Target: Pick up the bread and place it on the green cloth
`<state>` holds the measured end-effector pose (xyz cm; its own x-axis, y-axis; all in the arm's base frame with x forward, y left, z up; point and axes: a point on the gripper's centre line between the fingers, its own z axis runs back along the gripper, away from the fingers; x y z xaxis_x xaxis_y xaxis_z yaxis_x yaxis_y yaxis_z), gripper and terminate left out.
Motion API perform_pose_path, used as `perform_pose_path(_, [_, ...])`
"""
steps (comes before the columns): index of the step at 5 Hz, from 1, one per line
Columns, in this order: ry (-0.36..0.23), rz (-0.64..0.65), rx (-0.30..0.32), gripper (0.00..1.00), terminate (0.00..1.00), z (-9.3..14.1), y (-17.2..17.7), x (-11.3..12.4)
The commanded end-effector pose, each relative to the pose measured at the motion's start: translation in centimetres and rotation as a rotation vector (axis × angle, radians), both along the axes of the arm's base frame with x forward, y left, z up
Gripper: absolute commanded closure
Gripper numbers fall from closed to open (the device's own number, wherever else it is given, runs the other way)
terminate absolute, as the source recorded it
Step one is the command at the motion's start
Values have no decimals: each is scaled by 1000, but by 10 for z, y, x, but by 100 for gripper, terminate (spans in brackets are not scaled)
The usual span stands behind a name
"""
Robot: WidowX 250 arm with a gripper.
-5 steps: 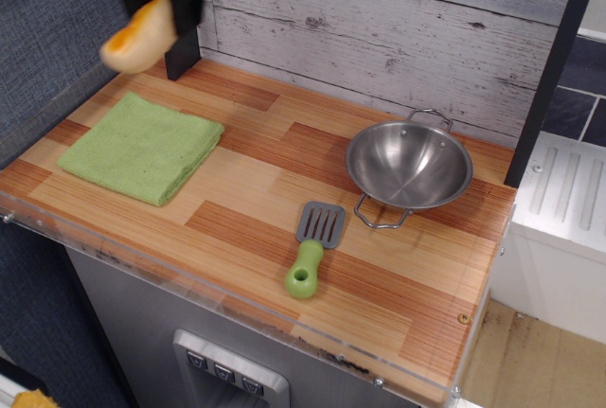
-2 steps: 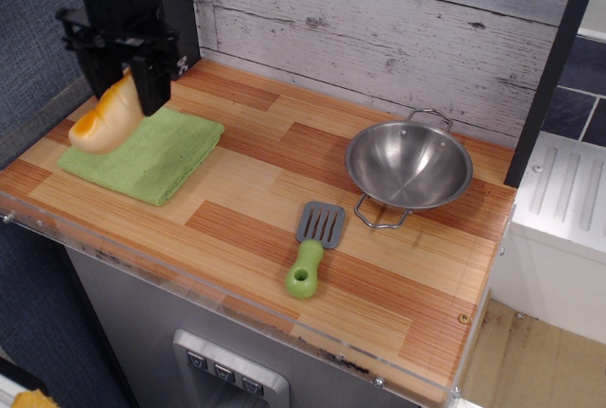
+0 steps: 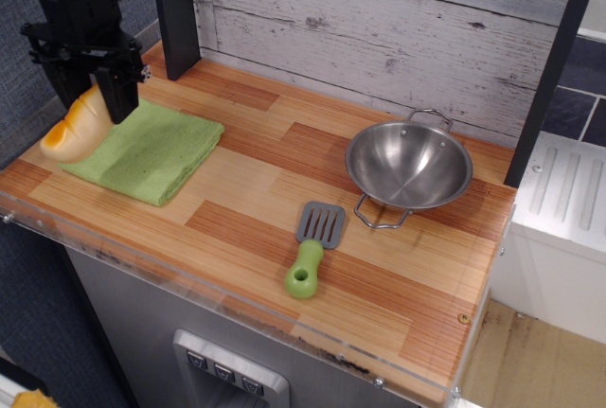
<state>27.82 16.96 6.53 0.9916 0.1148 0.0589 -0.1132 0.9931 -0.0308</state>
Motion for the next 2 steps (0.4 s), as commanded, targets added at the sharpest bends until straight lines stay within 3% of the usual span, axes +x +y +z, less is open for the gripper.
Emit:
perform_pose_path(1, [-5,12,3,100,0,-1,6,5])
perform_pose_path(2, [5,-5,2,0,0,-2,1,9])
